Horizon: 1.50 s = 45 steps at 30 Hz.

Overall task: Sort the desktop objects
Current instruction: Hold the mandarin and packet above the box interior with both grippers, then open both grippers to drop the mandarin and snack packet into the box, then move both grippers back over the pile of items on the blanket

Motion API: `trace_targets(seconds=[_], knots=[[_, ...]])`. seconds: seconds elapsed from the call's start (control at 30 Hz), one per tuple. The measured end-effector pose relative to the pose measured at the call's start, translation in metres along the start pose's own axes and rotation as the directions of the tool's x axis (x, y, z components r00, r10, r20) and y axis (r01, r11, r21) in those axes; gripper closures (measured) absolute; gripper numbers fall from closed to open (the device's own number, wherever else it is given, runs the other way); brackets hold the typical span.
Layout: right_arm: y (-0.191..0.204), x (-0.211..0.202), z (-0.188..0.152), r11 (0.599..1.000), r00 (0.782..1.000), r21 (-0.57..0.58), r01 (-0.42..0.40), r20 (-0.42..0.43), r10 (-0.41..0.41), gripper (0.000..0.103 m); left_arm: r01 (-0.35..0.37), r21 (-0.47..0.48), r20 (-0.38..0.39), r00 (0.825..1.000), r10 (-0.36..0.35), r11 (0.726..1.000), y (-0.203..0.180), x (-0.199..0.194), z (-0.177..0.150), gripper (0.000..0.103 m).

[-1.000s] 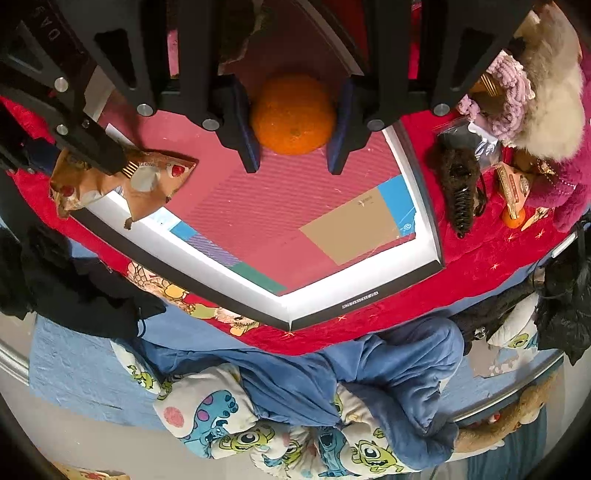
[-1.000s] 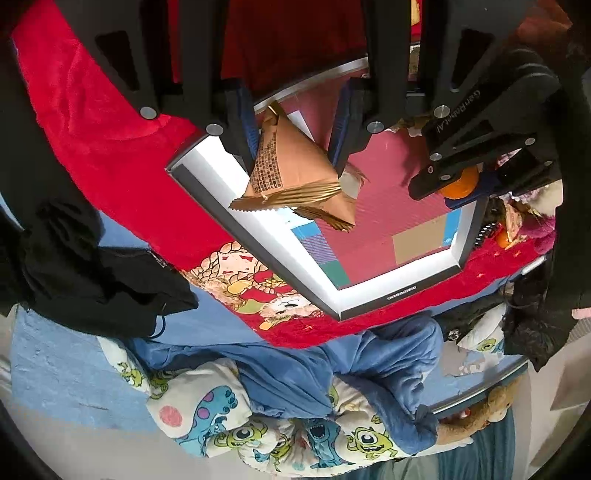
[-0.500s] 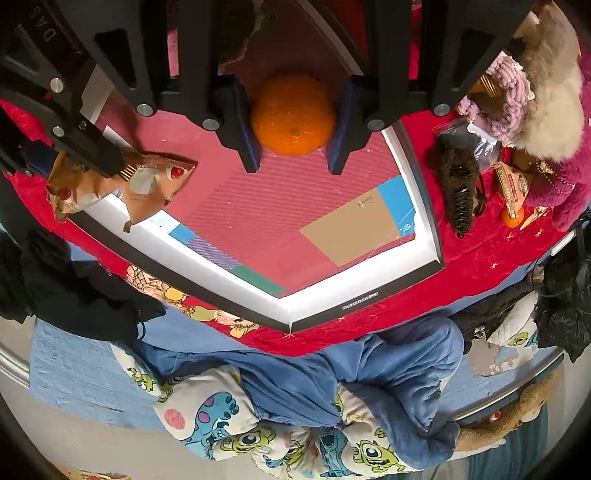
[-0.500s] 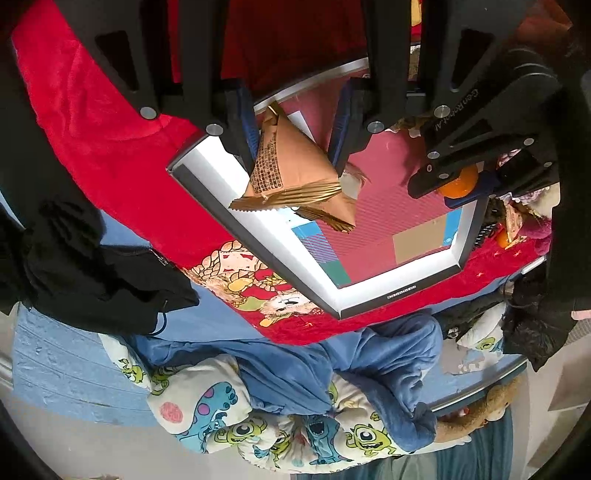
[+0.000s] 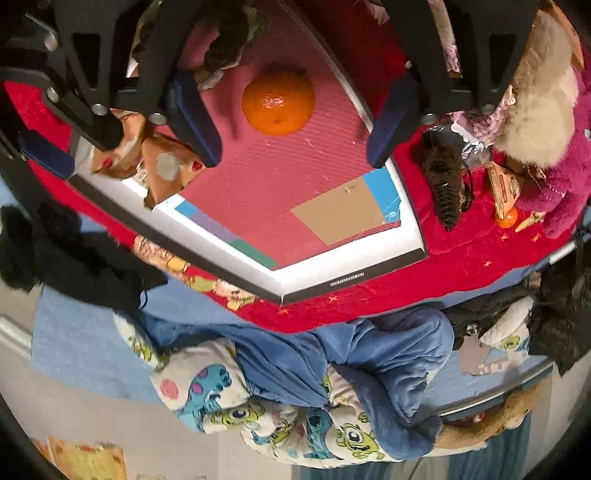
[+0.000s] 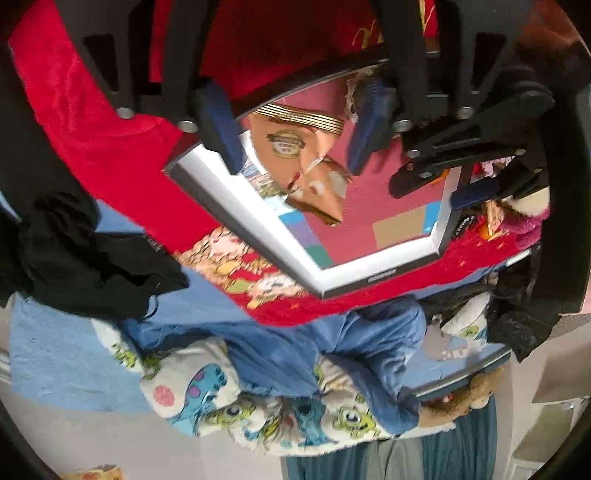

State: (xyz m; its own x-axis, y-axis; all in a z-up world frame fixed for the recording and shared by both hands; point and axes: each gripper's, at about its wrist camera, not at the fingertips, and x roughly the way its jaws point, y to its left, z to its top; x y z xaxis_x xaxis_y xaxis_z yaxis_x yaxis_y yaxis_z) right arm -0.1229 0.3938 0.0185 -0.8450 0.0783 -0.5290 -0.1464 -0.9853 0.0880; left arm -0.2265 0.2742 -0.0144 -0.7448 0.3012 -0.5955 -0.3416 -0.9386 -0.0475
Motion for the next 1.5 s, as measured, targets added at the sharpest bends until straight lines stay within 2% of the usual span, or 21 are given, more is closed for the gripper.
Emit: trace_targets(seconds=[0.03, 0.07, 0.1, 0.13, 0.17, 0.33, 0.67, 0.87, 1.0, 1.3, 1.5], knots=[[-0.002, -0.003, 0.000, 1.000, 1.000, 0.008, -0.012, 0.014, 0.012, 0.024, -0.003, -0.001, -0.008, 1.000, 0.003, 1.000, 0.001, 0.000, 0.001, 0.009], [-0.004, -0.007, 0.000, 1.000, 0.999, 0.018, -0.022, 0.033, 0.022, 0.016, -0.038, 0.013, -0.038, 0.999, 0.038, 0.999, -0.001, 0.001, 0.004, 0.004], [-0.006, -0.011, 0.001, 0.999, 0.998, 0.030, -0.029, 0.051, 0.027, 0.012, -0.066, 0.023, -0.057, 0.996, 0.068, 0.998, -0.002, 0.002, 0.006, 0.000], [-0.009, -0.013, 0.001, 0.998, 0.997, 0.045, -0.034, 0.064, 0.031, 0.002, -0.060, 0.035, -0.040, 0.997, 0.061, 0.998, -0.003, -0.002, 0.008, 0.000], [-0.013, -0.016, 0.002, 0.997, 0.997, 0.061, -0.040, 0.075, 0.035, 0.000, -0.057, 0.040, -0.027, 0.998, 0.058, 0.998, -0.004, -0.005, 0.009, 0.000], [-0.018, -0.017, 0.001, 0.994, 0.997, 0.093, -0.062, 0.059, 0.056, 0.000, -0.080, 0.067, -0.003, 0.997, 0.080, 0.995, -0.010, -0.012, 0.013, 0.000], [-0.017, -0.020, 0.000, 0.993, 0.997, 0.094, -0.073, 0.046, 0.069, 0.000, -0.087, 0.101, -0.014, 0.996, 0.089, 0.991, -0.012, -0.012, 0.012, 0.000], [-0.014, -0.028, 0.003, 0.989, 0.994, 0.115, -0.095, 0.059, 0.089, 0.000, -0.117, 0.119, 0.041, 0.993, 0.113, 0.986, -0.010, -0.036, 0.023, 0.000], [-0.004, -0.037, 0.009, 0.984, 0.992, 0.129, -0.122, 0.058, 0.115, 0.000, -0.118, 0.084, 0.056, 0.992, 0.114, 0.989, 0.003, -0.054, 0.031, 0.000], [0.045, -0.069, 0.027, 0.980, 0.978, 0.073, -0.184, 0.111, 0.176, 0.000, -0.206, 0.051, 0.112, 0.973, 0.200, 0.977, 0.046, -0.119, 0.043, 0.000], [0.090, -0.094, 0.038, 0.965, 0.955, 0.000, -0.264, 0.143, 0.261, 0.000, -0.257, -0.076, 0.100, 0.959, 0.264, 0.963, 0.093, -0.176, 0.026, 0.000]])
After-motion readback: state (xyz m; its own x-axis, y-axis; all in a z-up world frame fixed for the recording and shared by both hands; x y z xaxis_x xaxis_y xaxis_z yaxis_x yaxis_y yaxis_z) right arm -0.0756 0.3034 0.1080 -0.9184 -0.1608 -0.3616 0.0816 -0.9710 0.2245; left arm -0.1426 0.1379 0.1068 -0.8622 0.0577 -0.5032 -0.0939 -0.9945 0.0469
